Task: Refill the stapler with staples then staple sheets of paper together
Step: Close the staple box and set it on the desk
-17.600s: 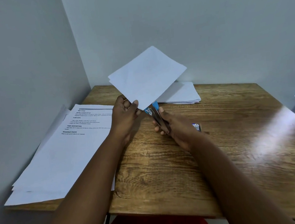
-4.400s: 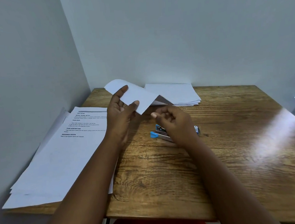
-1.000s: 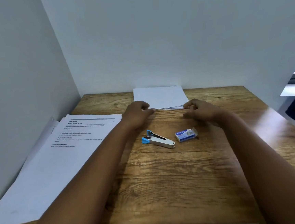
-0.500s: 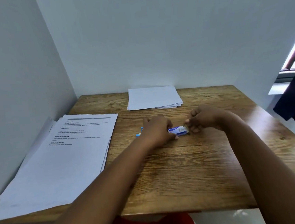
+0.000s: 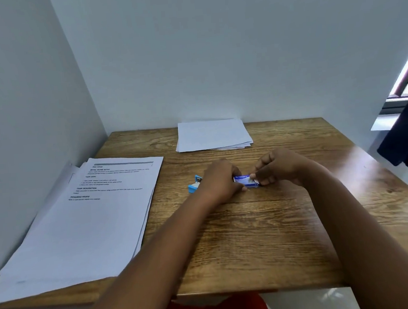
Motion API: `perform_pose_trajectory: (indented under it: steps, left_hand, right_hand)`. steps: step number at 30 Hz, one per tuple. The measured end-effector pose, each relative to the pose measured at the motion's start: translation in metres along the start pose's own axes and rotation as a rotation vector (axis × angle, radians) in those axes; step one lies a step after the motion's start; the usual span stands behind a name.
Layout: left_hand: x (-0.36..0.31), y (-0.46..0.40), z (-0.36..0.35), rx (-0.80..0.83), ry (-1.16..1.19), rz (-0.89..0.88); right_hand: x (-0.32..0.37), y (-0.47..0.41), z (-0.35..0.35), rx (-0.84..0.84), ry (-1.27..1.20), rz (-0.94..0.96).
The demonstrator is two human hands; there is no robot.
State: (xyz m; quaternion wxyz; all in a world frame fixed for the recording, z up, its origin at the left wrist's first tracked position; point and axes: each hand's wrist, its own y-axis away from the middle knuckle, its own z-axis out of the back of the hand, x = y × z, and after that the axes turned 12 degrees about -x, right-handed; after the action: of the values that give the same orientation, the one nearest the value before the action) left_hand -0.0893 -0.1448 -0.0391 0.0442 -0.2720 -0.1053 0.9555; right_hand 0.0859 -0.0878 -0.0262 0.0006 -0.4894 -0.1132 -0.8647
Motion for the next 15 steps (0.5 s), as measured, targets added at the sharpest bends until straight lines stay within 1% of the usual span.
perform_pose_trajectory:
  steps: [5, 8, 10, 11, 15]
  left_hand:
    - [-0.003, -0.007, -0.007, -0.111, 0.040, -0.010]
    - [-0.007, -0.014, -0.011, -0.231, 0.125, 0.011]
    - [-0.012, -0.019, -0.016, -0.304, 0.164, 0.062]
    - [-0.016, -0.022, -0.019, -0.315, 0.175, 0.082]
    - [-0.040, -0.032, -0.035, -0.264, 0.337, 0.090]
  right_hand:
    - [-0.001, 0.001, 0.005, -0.013, -0.043, -0.003]
    - [-0.004, 0.002, 0.006, -0.036, -0.188, -0.024]
    - [-0.007, 0.000, 0.006, -0.110, -0.352, -0.032]
    - [-0.008, -0.001, 0.007, -0.154, -0.418, -0.034]
    - [-0.009, -0.006, 0.012, -0.358, -0.555, -0.040]
